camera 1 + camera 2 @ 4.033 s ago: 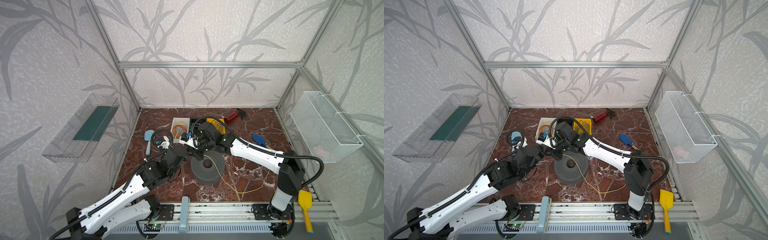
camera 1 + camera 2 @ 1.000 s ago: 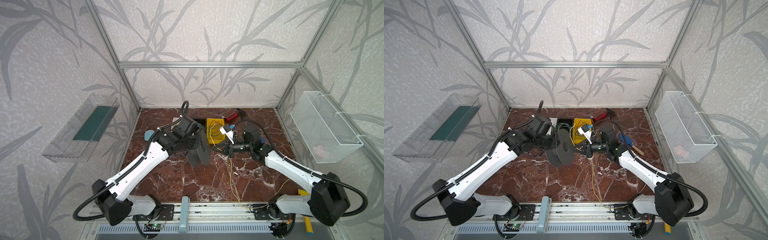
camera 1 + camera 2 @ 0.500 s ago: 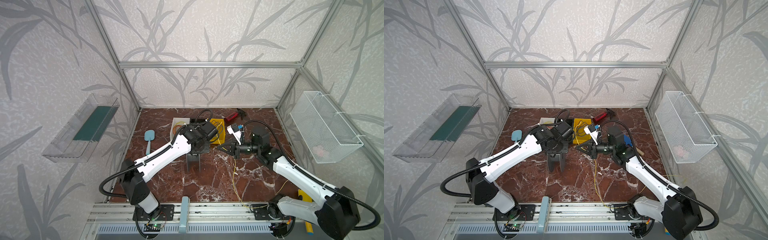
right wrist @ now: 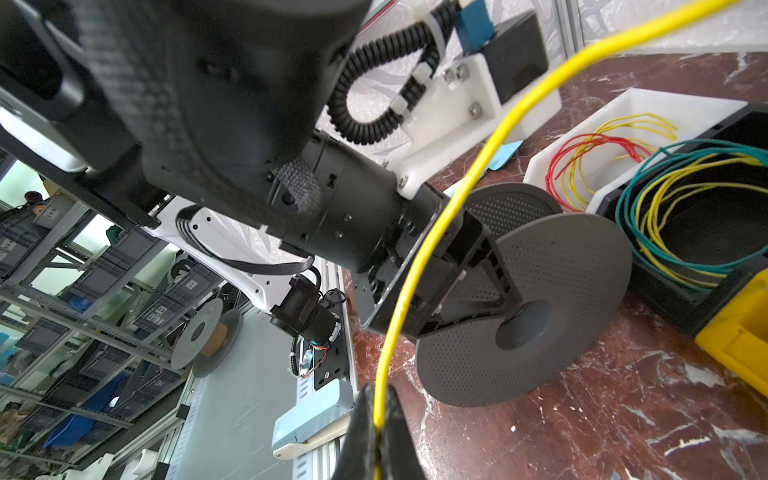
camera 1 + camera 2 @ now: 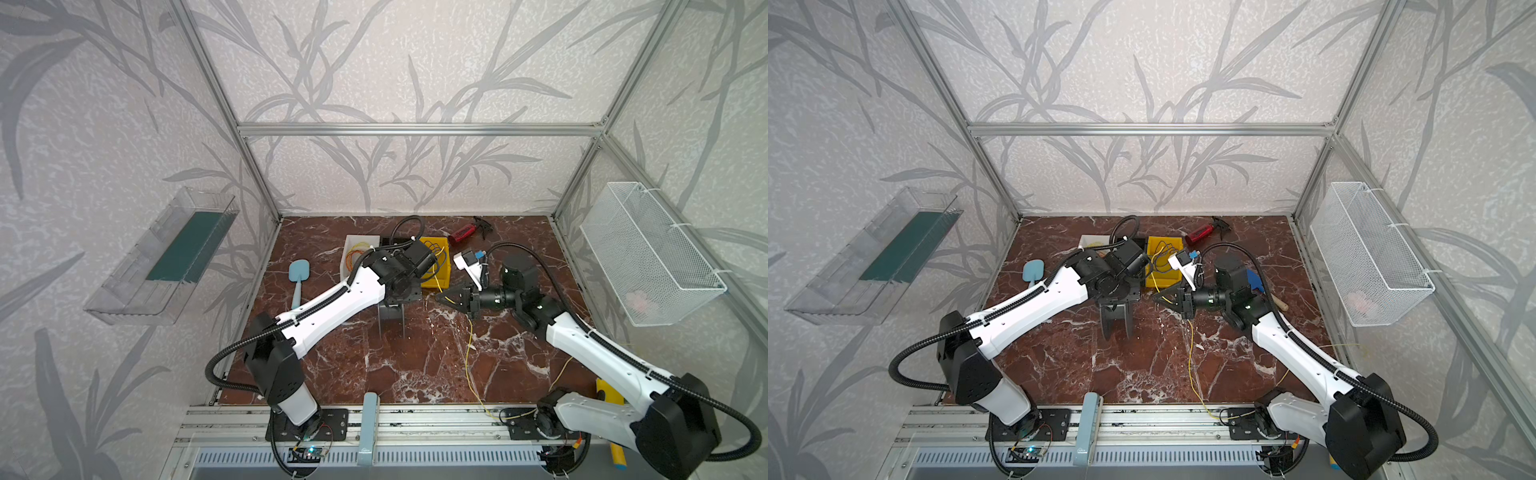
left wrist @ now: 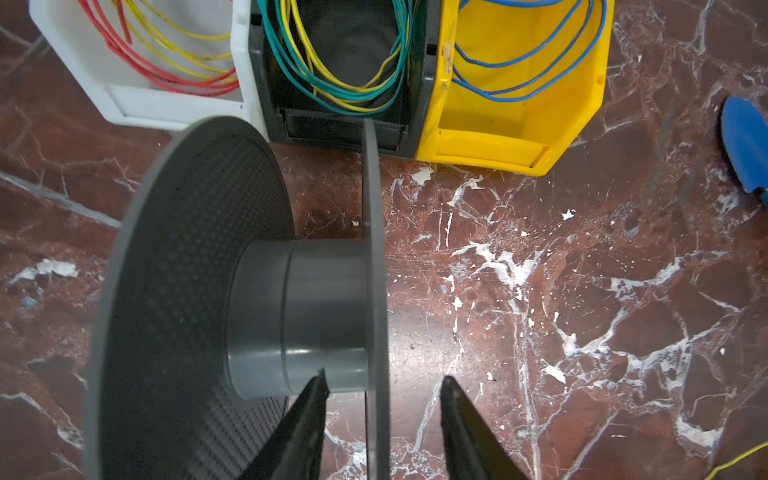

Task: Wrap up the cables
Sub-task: 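Bring the right gripper with the yellow wire to the spool hub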

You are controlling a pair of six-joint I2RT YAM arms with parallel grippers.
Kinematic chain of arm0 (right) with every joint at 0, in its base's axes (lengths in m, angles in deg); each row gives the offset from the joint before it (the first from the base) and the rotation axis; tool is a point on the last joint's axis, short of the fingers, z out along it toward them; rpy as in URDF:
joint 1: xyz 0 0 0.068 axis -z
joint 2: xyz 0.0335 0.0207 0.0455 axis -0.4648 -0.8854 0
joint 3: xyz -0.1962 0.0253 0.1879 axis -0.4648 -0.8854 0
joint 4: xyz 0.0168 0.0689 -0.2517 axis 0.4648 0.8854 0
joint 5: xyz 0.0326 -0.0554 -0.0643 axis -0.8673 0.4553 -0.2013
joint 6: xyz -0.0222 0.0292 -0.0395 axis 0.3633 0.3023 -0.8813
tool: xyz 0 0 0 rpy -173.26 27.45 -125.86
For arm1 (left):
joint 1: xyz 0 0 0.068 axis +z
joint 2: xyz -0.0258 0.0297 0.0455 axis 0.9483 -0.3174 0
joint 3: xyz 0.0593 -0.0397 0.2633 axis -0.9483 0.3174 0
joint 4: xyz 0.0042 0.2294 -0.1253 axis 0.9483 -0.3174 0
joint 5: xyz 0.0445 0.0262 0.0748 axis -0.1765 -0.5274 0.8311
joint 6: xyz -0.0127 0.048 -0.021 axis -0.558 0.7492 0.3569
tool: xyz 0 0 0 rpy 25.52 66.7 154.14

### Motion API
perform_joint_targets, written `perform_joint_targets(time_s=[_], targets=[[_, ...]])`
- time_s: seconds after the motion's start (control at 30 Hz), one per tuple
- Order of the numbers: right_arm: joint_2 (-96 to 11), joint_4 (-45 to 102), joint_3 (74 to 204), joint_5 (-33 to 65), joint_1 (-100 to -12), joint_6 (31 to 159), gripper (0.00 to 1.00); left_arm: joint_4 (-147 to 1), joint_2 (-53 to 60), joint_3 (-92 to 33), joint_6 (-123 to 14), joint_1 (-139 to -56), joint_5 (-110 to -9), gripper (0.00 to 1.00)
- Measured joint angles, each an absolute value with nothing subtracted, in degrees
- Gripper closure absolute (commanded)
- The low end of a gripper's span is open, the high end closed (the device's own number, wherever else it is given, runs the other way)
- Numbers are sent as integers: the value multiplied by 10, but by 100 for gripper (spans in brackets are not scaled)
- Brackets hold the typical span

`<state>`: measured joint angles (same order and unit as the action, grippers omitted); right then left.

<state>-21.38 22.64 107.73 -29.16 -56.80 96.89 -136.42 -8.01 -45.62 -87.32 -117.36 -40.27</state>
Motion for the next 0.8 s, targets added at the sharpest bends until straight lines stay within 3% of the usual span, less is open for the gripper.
perform_joint_targets(time_s=[0.17,0.47,0.63,0.8], targets=[[-214,234,1077,-273,-615,987,100,-1360,-50,-456,-866,-1156,-421,33],[-249,208,1079,-206,-715,1059,100,-1365,158,-419,-827,-1035,-461,31],[-299,232,1099,-165,-742,1070,100,-1371,216,-400,-787,-1030,-486,19],[-336,285,1154,-126,-777,1063,100,-1347,232,-299,-772,-1030,-517,16]])
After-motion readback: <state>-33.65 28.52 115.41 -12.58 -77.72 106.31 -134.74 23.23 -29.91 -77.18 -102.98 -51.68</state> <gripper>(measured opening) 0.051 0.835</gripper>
